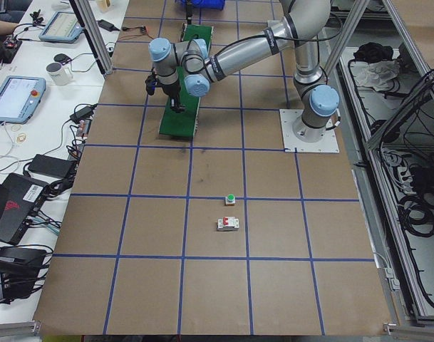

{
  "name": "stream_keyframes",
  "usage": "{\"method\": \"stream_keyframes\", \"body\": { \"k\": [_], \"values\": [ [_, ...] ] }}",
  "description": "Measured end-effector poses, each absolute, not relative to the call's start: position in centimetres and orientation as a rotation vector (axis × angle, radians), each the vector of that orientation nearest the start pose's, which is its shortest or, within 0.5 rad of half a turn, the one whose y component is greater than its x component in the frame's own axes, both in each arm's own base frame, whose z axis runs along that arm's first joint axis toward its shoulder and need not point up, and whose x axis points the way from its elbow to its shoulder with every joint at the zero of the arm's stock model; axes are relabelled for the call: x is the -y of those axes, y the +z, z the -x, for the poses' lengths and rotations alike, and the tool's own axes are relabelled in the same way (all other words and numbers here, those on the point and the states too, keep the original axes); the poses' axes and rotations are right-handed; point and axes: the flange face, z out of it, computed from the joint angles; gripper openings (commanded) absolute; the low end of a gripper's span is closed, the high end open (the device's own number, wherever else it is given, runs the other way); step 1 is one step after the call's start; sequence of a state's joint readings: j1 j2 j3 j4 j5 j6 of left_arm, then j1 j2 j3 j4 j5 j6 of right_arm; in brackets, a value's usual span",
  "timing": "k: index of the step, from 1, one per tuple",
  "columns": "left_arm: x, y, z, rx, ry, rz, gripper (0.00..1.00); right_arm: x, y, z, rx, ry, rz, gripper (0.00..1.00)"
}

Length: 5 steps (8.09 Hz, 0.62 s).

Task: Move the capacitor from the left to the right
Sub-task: 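Lift the capacitor over the belt's near end while the right gripper moves farther, then lower the capacitor onto the green belt and open the left gripper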

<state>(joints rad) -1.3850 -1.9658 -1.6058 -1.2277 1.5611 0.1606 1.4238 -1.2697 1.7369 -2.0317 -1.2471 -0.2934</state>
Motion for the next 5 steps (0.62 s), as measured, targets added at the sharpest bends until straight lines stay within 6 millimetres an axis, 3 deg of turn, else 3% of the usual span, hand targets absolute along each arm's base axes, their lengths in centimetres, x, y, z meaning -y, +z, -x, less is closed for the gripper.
{"method": "stream_keyframes", "body": {
  "k": [5],
  "values": [
    [64.0, 26.1, 1.9, -3.149, 0.058, -0.122, 0.00, 59.2, 28.9, -7.7, -2.802, -0.090, 0.228, 1.00]
  ]
}}
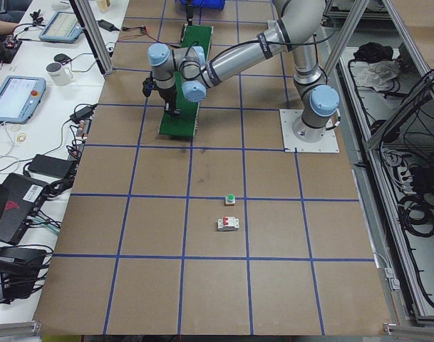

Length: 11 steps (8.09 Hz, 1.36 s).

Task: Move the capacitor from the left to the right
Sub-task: 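Lower the capacitor onto the green belt and open the left gripper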

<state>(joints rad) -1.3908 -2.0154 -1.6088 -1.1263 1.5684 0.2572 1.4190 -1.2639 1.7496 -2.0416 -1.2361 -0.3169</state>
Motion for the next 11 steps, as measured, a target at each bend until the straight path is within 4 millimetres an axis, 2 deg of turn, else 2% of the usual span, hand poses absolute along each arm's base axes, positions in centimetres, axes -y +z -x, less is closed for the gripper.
{"method": "stream_keyframes", "body": {
  "k": [1, 2, 3, 4, 5, 6, 7, 8, 10, 11],
  "values": [
    [63.9, 25.9, 2.0, -3.150, 0.062, -0.124, 0.00, 59.2, 28.9, -7.8, -2.800, -0.090, 0.228, 1.00],
    [63.8, 25.7, 2.0, -3.150, 0.067, -0.126, 0.14, 59.2, 28.8, -7.8, -2.798, -0.090, 0.227, 1.00],
    [63.8, 25.7, 2.0, -3.149, 0.070, -0.128, 0.54, 59.2, 28.8, -7.8, -2.795, -0.090, 0.226, 1.00],
    [63.7, 25.7, 2.0, -3.145, 0.075, -0.129, 0.56, 59.2, 28.7, -7.8, -2.794, -0.089, 0.227, 1.00],
    [63.6, 25.9, 1.9, -3.136, 0.075, -0.130, 0.65, 59.4, 28.3, -7.8, -2.792, -0.080, 0.227, 1.00],
    [63.4, 26.1, 2.0, -3.132, 0.081, -0.129, 0.69, 59.5, 27.9, -7.8, -2.790, -0.070, 0.228, 1.00],
    [63.2, 26.1, 2.1, -3.130, 0.087, -0.121, 0.85, 59.5, 27.5, -7.8, -2.791, -0.061, 0.229, 1.00],
    [63.1, 26.3, 2.3, -3.131, 0.093, -0.100, 0.92, 59.6, 26.8, -7.7, -2.789, -0.045, 0.226, 0.99],
    [62.6, 27.7, 4.1, -3.127, 0.099, -0.033, 1.00, 59.7, 26.0, -7.7, -2.787, -0.023, 0.222, 1.00],
    [61.9, 28.8, 5.5, -3.125, 0.121, -0.007, 1.00, 59.7, 25.7, -7.7, -2.786, -0.014, 0.220, 1.00]
  ]
}}
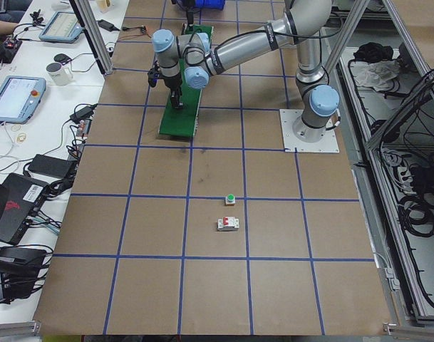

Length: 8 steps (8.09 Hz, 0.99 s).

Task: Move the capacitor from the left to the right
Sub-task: 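Lower the capacitor onto the green belt and open the left gripper, then raise the left gripper while the belt carries the capacitor toward the right gripper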

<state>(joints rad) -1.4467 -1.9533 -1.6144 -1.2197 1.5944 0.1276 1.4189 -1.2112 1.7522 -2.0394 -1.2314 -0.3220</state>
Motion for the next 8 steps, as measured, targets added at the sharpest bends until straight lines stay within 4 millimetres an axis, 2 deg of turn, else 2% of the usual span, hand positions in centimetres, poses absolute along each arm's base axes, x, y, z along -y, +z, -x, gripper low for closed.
{"method": "stream_keyframes", "body": {
  "k": [2, 4, 6, 8],
  "values": [
    [59.4, 32.2, 7.5, -3.122, 0.199, 0.022, 1.00, 59.7, 25.3, -7.7, -2.785, 0.004, 0.205, 1.00],
    [56.3, 37.5, 8.9, -3.115, 0.235, 0.055, 1.00, 59.7, 25.0, -7.8, -2.787, 0.024, 0.131, 1.00],
    [53.8, 41.9, 12.3, -3.104, 0.216, 0.095, 1.00, 59.8, 24.5, -7.8, -2.784, 0.041, 0.083, 0.98],
    [51.5, 44.5, 16.1, -3.098, 0.176, 0.118, 1.00, 59.8, 24.3, -7.8, -2.783, 0.045, 0.073, 0.98]
  ]
}}
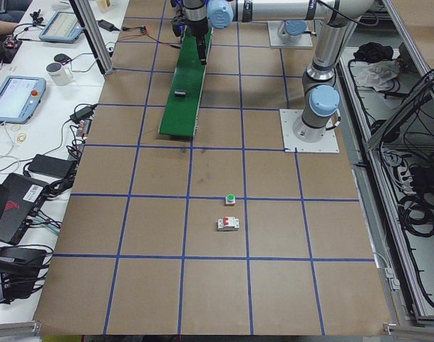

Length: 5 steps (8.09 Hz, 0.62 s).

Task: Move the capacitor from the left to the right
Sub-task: 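Raise the left gripper while the belt carries the capacitor toward the right gripper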

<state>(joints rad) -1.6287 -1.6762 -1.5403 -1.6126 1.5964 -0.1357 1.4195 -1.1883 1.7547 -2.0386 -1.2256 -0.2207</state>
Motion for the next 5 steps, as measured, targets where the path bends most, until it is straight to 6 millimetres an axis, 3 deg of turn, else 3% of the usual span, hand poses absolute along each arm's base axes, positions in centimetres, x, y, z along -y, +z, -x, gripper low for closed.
{"method": "stream_keyframes", "body": {
  "k": [2, 5],
  "values": [
    [49.8, 46.6, 17.5, -3.100, 0.123, 0.113, 1.00, 59.8, 24.3, -7.8, -2.782, 0.045, 0.072, 0.99],
    [49.4, 47.5, 16.7, -3.027, 0.083, 0.099, 1.00, 59.8, 24.3, -7.8, -2.783, 0.045, 0.071, 0.98]
  ]
}}
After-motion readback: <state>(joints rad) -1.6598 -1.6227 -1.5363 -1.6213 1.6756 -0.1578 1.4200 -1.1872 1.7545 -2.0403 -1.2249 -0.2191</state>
